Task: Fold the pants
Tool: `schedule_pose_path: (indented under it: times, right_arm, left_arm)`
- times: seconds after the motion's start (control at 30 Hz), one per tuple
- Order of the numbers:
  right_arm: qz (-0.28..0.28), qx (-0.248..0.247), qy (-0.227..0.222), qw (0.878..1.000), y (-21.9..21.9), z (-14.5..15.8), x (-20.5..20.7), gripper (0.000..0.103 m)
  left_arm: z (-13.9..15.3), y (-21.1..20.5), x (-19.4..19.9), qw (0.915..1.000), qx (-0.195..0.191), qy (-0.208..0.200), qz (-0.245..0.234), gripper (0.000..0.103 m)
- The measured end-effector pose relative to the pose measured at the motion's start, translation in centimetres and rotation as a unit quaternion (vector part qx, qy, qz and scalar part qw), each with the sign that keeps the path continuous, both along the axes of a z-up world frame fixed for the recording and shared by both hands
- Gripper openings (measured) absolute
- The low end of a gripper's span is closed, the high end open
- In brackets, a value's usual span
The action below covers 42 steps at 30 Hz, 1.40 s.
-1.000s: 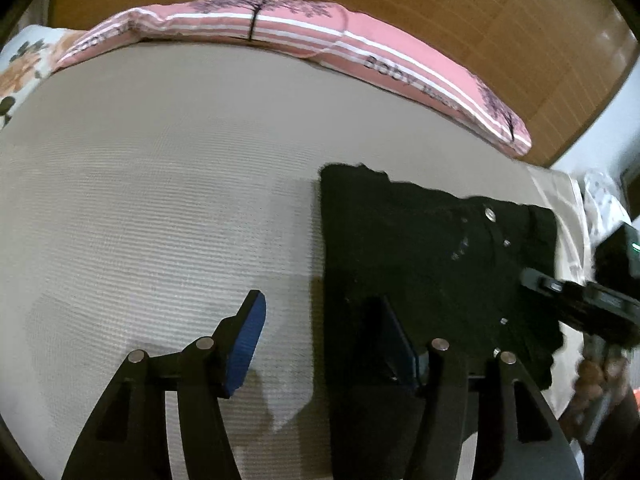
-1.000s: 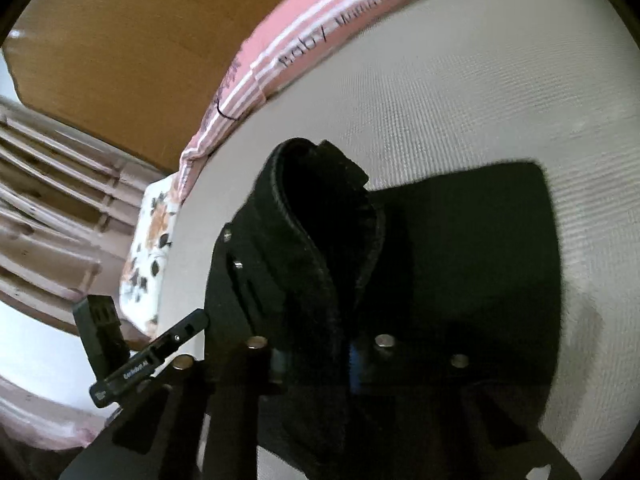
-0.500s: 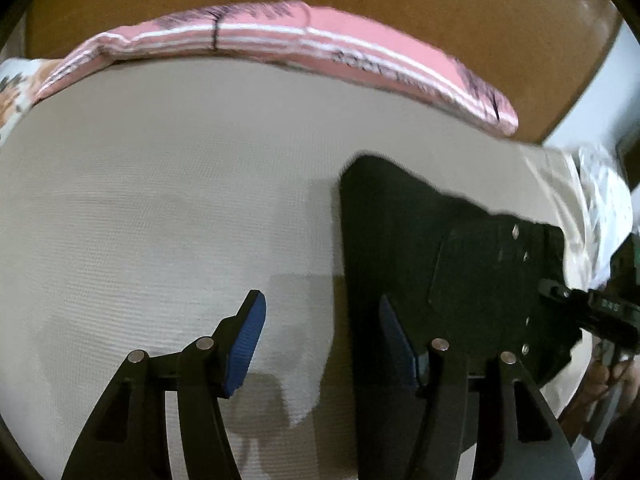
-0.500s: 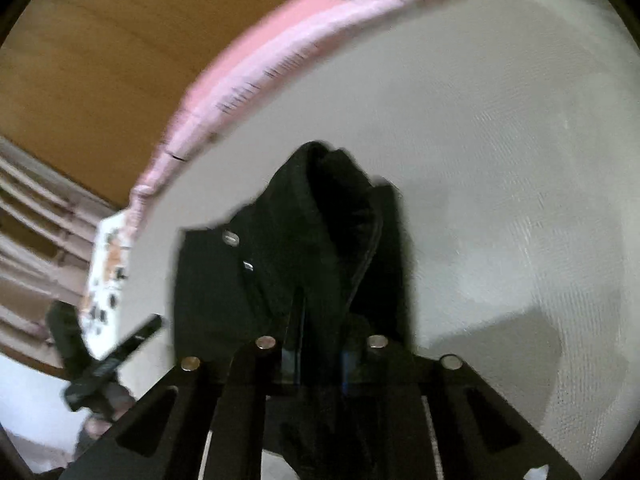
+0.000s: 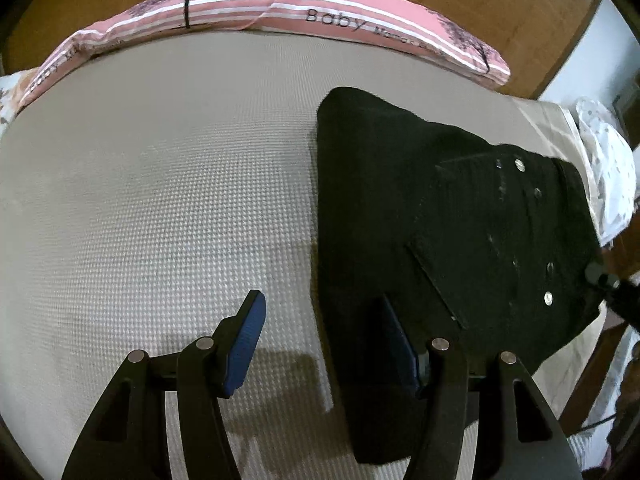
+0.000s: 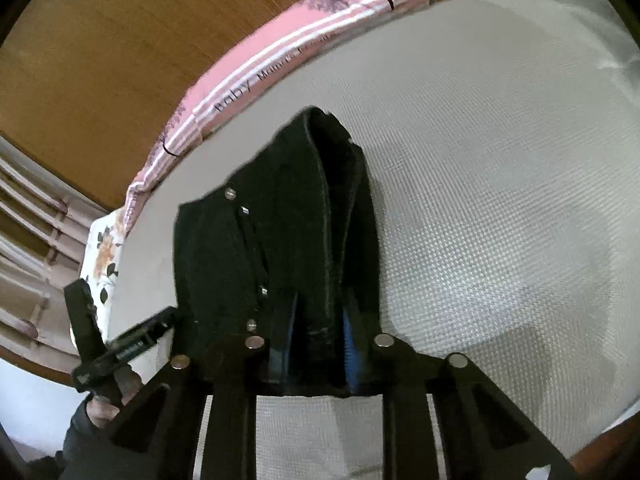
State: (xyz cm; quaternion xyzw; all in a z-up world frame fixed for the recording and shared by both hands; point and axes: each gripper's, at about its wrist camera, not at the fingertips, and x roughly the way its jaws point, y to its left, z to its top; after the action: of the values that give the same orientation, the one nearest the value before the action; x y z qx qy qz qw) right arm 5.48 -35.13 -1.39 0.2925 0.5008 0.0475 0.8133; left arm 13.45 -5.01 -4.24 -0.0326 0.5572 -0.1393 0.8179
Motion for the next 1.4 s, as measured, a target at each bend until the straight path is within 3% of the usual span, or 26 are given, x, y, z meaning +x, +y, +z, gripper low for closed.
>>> schedule_pose_path:
  times: [0.1,0.23,0.3,0.67,1.07,1.4]
  right_arm:
    - [-0.005,-0.001,-0.009,1.0,0.1,1.2,-0.8,0.016]
    - [-0.012,-0.017,0.031,0.999,0.0,-2.0,-1.2,0.017]
    - [-0.015,-0.009,0.03,0.999,-0.3,-2.9,-1.3,0.019]
    - [-0.032,-0.01,0.037,0.999,-0.6,-2.9,-1.7,0.031]
    - [-0.023,-0.058,0.032,0.998,0.5,-0.7,-1.8,0.033]
    - [-0.021,-0.139,-0.018,0.99,1.3,3.0,-0.8,0.033]
  left_arm:
    - [0.0,-0.2,-0.7,0.9997,0.012,0.0,-0.019,0.06]
    - [-0.6,-0.6,-1.2,0.9991,0.028,-0.004,-0.033,0.06]
    - [-0.6,-0.9,-1.5,0.9983,0.04,-0.012,-0.04,0.061]
    - [-0.7,-1.1,-1.7,0.9971,0.063,-0.027,-0.035,0.063]
    - [0.5,-2.1,-1.8,0.9917,0.106,-0.06,-0.041,0.063]
    - [3.2,-1.5,-0.4,0.9869,0.109,-0.118,-0.014,0.063]
